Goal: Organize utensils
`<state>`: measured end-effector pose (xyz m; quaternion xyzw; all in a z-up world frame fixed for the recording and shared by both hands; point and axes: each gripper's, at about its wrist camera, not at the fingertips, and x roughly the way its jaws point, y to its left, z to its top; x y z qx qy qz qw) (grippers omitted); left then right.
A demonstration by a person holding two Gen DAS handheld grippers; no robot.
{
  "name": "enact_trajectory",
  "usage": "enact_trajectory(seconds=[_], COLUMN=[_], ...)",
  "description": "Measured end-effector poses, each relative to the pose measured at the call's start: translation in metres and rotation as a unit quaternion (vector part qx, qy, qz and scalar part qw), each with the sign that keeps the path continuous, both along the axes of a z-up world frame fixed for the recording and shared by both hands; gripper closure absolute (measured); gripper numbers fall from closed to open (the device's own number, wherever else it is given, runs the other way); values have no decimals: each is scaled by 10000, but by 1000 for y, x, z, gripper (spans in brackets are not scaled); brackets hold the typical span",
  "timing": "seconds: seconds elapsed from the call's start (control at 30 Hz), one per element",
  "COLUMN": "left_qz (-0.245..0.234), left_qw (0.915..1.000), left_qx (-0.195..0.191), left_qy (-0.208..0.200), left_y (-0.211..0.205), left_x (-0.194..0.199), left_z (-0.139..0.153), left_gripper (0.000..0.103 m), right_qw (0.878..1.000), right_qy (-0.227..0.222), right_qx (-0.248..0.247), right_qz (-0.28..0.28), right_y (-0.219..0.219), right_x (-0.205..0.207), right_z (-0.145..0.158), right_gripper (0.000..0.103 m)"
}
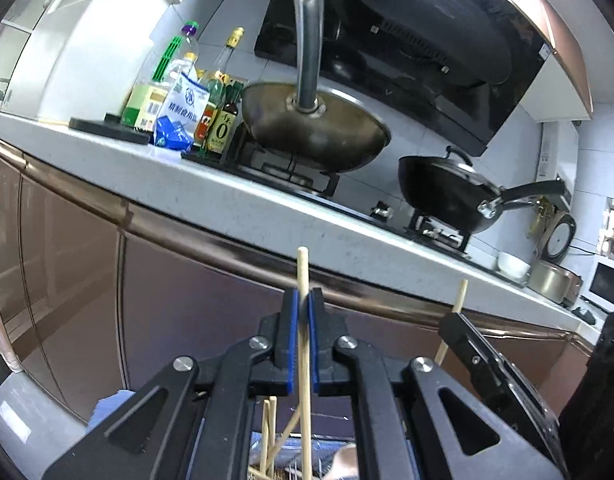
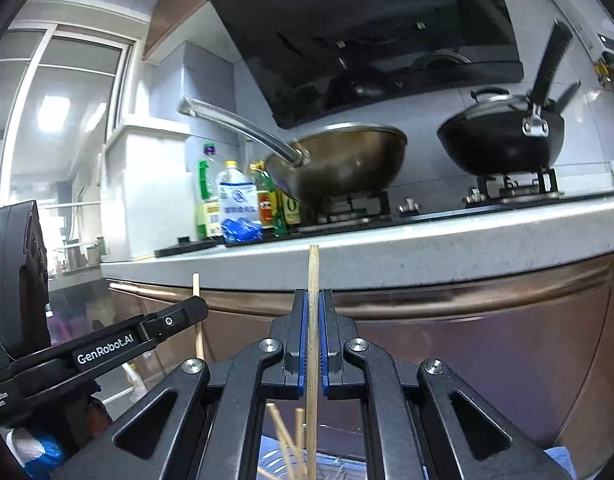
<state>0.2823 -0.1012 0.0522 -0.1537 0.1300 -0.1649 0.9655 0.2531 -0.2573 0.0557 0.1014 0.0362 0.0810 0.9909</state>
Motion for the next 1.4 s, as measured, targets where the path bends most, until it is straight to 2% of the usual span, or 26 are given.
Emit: enact_trajectory(seconds=[0.3,0.5,0.57,0.63,0.7,0.87,1.0,1.07,1.1,1.2,1.4], left_qz=[211,155,145,135,162,213,252,268,276,320,432], left_qw=[9996,9995,9992,9991,9990,9982,9968,9957,9953,9943,9917], left_qx=[184,290,377,408,404,554,756,883,932,1019,1202], left_qy=[14,-4,-4,-2,-17,-94,-98,-74,-37,64,160], left_y=[-19,-18,-17,-14,-10,-1,7,12,15,24,35], left_x=[24,19,14,9,3,-21,-46,-62,-70,-93,-142], left_z=[-45,-50,-47,-43,-38,-21,-8,-2,0,3,5], left_gripper=[98,97,96,91,75,67,55,51,49,47,40], right_qw=[9997,9992,9990,9989,9988,9986,9978,9972,9968,9960,9946], right_qy=[159,310,362,388,381,384,419,457,486,533,711], right_qx=[59,-26,-36,-32,-17,-36,-73,-113,-136,-169,-165], right_qz=[-174,-241,-245,-276,-299,-374,-502,-578,-623,-704,-733], right_y=[-9,-7,-7,-8,-9,-9,-7,-5,-4,0,7], right_x=[20,13,11,6,0,-19,-44,-58,-67,-93,-143], right_z=[-44,-60,-61,-60,-56,-41,-29,-24,-21,-16,-8], right_gripper=[98,97,91,76,72,65,50,47,43,30,28])
